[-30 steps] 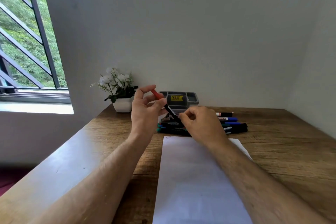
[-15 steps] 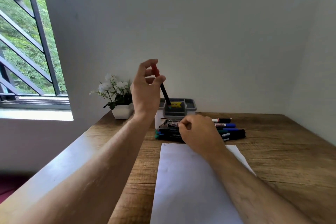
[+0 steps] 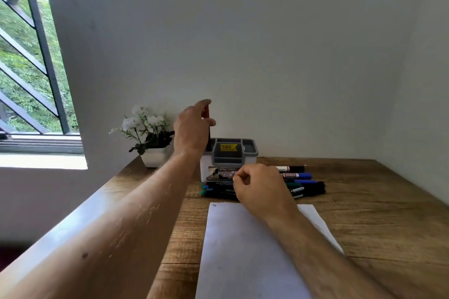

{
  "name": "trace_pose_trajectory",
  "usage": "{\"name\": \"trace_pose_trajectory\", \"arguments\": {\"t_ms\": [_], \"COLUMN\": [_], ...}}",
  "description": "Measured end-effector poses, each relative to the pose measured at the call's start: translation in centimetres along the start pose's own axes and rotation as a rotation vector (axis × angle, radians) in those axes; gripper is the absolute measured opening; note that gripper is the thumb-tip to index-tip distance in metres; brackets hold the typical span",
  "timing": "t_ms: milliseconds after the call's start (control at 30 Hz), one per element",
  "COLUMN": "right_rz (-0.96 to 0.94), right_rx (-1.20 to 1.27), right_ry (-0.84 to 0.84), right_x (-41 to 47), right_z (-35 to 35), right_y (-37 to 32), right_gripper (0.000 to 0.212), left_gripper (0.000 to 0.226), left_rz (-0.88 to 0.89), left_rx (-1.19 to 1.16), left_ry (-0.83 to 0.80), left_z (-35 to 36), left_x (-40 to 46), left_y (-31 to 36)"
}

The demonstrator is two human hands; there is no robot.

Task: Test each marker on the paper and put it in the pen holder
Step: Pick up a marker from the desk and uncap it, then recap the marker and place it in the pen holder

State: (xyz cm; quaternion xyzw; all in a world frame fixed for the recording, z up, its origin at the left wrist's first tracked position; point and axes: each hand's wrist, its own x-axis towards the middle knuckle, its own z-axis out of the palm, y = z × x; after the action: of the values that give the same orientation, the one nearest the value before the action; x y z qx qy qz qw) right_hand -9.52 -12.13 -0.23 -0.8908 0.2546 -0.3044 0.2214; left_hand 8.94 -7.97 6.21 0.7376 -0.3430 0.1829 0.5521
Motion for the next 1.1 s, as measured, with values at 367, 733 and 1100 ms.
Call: {"name": "trace_pose_trajectory", "arguments": {"t_ms": [367, 733, 1100], "right_rz": [0.011, 0.074, 0.055], "right_rx": [-0.015, -0.136, -0.300], "right_ry": [0.005, -0.047, -0.168], "right_x": [-0.1, -0.4, -0.5], "right_z": [-0.1, -1.6, -2.1], "right_y": [-0.2, -0.7, -0.3], "right_gripper": [0.014, 0.018, 0.020], "left_gripper": [0.050, 0.044, 0.018], "left_rz": [0.009, 0.049, -0.256], "left_rx": [0.303, -0.098, -0.367], "left_ry": [-0.211, -0.042, -0.163], "left_z": [0.7, -2.9, -2.5], "left_x": [0.3, -4.8, -11.2], "left_y": [-0.6, 4.3, 0.5]}}
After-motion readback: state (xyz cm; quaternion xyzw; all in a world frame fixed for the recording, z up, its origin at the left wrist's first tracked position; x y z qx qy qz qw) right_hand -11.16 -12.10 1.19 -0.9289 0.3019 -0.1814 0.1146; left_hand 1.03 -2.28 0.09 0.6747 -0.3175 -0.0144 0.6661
